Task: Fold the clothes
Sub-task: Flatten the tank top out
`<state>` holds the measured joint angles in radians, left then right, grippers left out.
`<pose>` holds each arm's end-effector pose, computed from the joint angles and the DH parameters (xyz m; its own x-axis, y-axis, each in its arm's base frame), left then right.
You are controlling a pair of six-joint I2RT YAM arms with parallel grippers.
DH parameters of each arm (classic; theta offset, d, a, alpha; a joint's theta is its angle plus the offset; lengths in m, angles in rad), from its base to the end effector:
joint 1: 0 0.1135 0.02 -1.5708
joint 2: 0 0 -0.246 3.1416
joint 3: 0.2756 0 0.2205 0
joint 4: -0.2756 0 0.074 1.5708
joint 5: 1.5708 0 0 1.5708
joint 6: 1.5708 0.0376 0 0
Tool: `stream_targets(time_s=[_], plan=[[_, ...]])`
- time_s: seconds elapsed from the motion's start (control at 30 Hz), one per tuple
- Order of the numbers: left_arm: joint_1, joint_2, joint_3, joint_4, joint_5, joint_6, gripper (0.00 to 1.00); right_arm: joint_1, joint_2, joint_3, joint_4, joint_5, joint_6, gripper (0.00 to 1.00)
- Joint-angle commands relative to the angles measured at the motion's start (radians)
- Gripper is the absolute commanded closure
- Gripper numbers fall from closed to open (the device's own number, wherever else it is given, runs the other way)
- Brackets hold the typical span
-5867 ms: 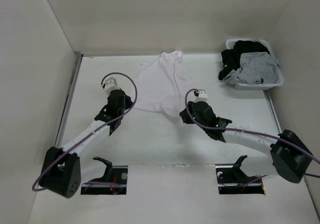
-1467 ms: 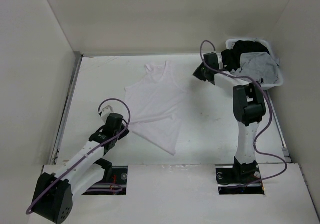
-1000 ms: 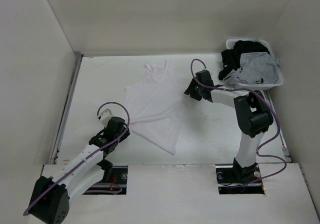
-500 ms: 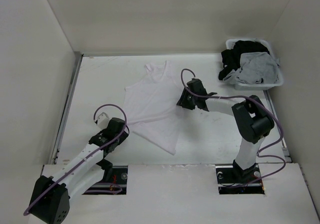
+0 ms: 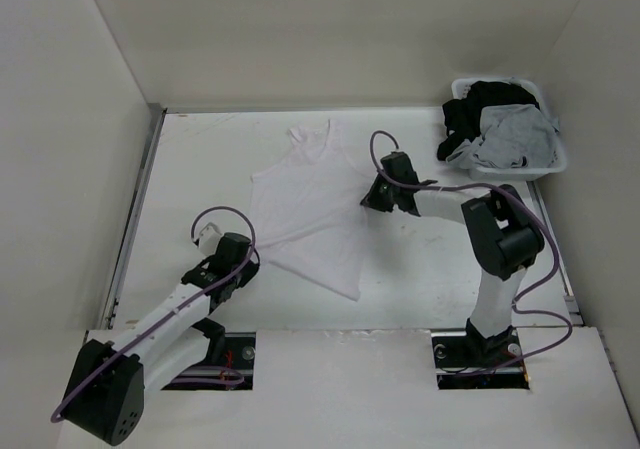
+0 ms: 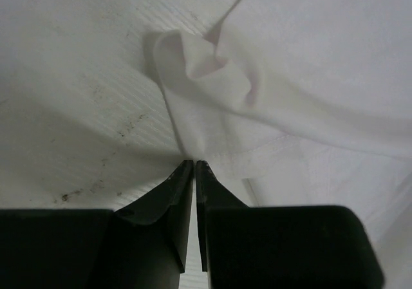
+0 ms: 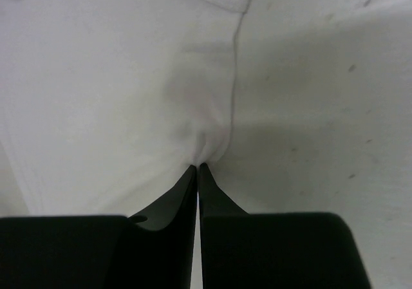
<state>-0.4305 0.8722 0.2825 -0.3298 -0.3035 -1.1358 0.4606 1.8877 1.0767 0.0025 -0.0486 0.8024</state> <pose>0.1302 -0.0474 0.1464 -0.5164 -0.7152 -0.4710 -0.5570 0.6983 -0.4496 0.3247 0.1631 0.1541 -0.7911 0.4092 -0.4547 0.1364 0.8426 0.5210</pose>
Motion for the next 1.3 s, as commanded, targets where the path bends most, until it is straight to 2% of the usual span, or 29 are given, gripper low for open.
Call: stream_targets(time_s=[0.0,0.23,0.3,0.4,0.47,0.57,0.67,0.73,0.8,0.9,0.97,1.1,1.27], plan=[[0.019,-0.008,-0.035,0.063,0.058,0.002,0.96,-0.073,0.013,0.068,0.083,0.003,0.02,0.94],[0.135,-0.039,0.076,0.123,0.087,0.142,1.0,-0.21,0.132,0.27,0.083,0.003,0.023,0.92],[0.166,-0.056,0.083,0.13,0.122,0.153,1.0,-0.221,0.148,0.311,0.076,0.0,0.018,0.79],[0.204,-0.119,0.054,0.136,0.158,0.157,1.0,-0.213,0.059,0.246,0.068,0.038,-0.024,0.5],[0.226,-0.15,0.034,0.138,0.182,0.154,1.0,-0.187,-0.045,0.125,0.074,0.102,-0.051,0.43],[0.252,-0.171,0.017,0.14,0.228,0.157,1.0,-0.143,-0.211,-0.084,0.082,0.177,-0.052,0.48],[0.273,-0.19,-0.003,0.146,0.256,0.168,1.0,-0.057,-0.347,-0.265,0.062,0.205,-0.042,0.64],[0.276,-0.194,-0.014,0.158,0.274,0.171,1.0,0.008,-0.412,-0.346,0.03,0.223,-0.014,0.69],[0.276,-0.199,-0.029,0.167,0.297,0.171,1.0,0.086,-0.475,-0.42,-0.007,0.263,0.021,0.67],[0.279,-0.211,-0.048,0.173,0.317,0.179,0.99,0.157,-0.542,-0.498,-0.05,0.302,0.087,0.51],[0.279,-0.216,-0.054,0.179,0.325,0.191,0.99,0.18,-0.55,-0.524,-0.064,0.29,0.113,0.48],[0.279,-0.211,-0.054,0.199,0.348,0.203,0.99,0.235,-0.526,-0.546,-0.062,0.267,0.168,0.48],[0.272,-0.216,-0.063,0.21,0.357,0.206,0.99,0.282,-0.524,-0.538,-0.09,0.263,0.222,0.57]])
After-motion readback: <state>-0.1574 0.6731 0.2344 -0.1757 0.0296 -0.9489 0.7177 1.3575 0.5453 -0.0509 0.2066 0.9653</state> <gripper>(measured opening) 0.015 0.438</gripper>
